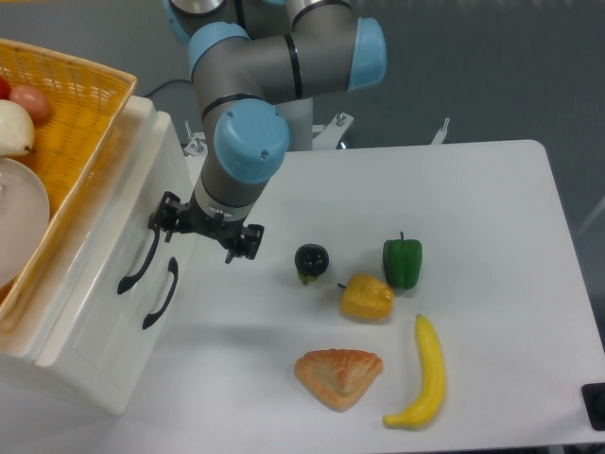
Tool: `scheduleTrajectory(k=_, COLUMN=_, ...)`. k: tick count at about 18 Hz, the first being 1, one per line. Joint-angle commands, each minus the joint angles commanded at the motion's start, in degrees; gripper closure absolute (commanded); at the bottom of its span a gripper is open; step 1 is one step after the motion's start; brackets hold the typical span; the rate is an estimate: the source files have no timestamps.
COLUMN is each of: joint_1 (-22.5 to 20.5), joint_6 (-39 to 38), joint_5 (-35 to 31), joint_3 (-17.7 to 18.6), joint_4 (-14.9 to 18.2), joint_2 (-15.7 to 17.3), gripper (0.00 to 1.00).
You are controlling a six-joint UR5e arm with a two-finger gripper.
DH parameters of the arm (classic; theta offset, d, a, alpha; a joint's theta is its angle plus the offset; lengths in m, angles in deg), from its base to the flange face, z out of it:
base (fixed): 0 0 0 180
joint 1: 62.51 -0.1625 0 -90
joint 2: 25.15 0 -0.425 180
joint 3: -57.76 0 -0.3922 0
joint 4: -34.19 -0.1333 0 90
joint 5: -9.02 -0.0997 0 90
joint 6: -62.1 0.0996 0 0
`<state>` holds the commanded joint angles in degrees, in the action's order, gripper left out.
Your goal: Slide the top white drawer open
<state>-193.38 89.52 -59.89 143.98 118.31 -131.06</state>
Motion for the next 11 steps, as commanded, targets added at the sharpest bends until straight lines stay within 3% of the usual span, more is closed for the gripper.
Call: scheduleTrajectory(k=11, joint_1=1.1, joint_6=-0.1, joint_5=1.2, joint_3=-1.4, joint_4=-0.4, joint_2=-1.6, gripper=0.0)
